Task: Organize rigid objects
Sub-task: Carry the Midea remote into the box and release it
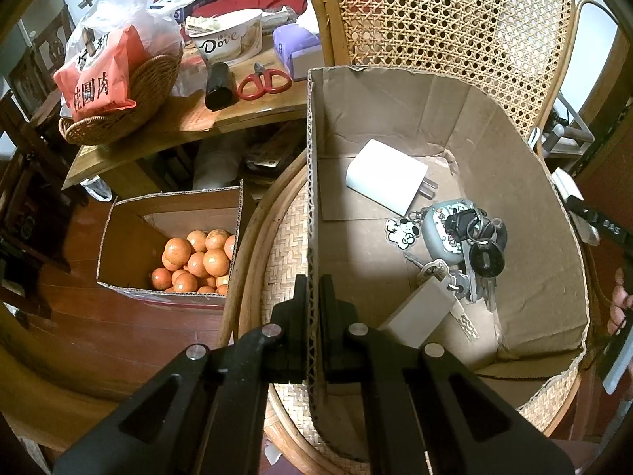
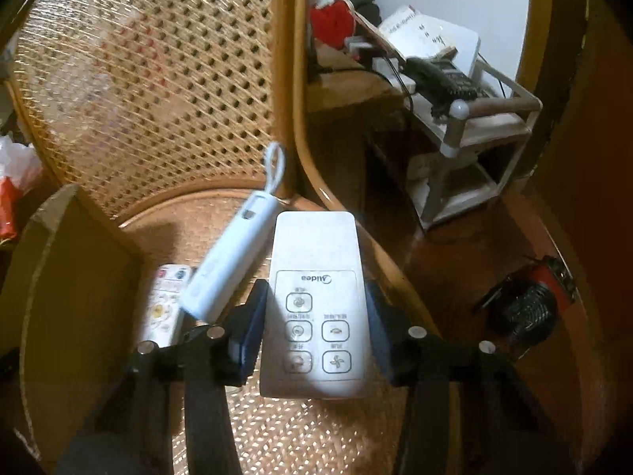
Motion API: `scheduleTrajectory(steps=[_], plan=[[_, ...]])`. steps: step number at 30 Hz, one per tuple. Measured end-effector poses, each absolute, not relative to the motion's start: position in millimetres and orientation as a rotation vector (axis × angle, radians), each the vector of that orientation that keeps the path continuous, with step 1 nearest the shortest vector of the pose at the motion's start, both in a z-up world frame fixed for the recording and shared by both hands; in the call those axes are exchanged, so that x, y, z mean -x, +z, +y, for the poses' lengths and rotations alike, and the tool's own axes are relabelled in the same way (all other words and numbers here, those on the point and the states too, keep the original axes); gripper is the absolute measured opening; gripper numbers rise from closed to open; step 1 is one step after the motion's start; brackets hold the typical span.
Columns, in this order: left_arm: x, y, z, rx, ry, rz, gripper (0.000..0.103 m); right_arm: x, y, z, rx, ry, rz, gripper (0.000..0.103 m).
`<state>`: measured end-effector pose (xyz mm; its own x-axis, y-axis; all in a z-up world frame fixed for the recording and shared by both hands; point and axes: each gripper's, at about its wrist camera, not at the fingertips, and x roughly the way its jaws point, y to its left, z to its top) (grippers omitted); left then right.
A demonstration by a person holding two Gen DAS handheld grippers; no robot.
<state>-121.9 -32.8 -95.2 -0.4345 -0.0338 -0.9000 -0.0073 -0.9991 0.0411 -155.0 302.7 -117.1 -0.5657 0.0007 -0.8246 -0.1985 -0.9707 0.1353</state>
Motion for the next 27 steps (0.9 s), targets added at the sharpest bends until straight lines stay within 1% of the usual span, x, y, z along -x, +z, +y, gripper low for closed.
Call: scheduleTrajectory(steps=[4,14,17,22,27], plan=[[121.8,-94.9,-31.8,-1.658,-2.641,-0.054,0.004,147.0,-99.7,292.9,1.356,2.720,0.292,0.051],[122.2,-95.2,-32.2,-1.652,-2.641,-0.046,0.004,119.1,-43.4,247.7,1.217,2.937,0.345,0.051],[122.1,-94.8,-32.6,-1.652,-2.640,-0.046,0.004,111.1,-30.5,228.4,1.183,3.009,0.327,0.051],[121.7,-94.8,-33.0,-1.652,-2.639,-0.040,0.004,103.0,-21.2,204.0,1.189,3.094,0.351,0.051],[121.4,-95.0,-33.3,-1.653,-2.639,-0.038,0.004,100.3,-20.8,182.0,1.212,3.147,0.335,0.051]])
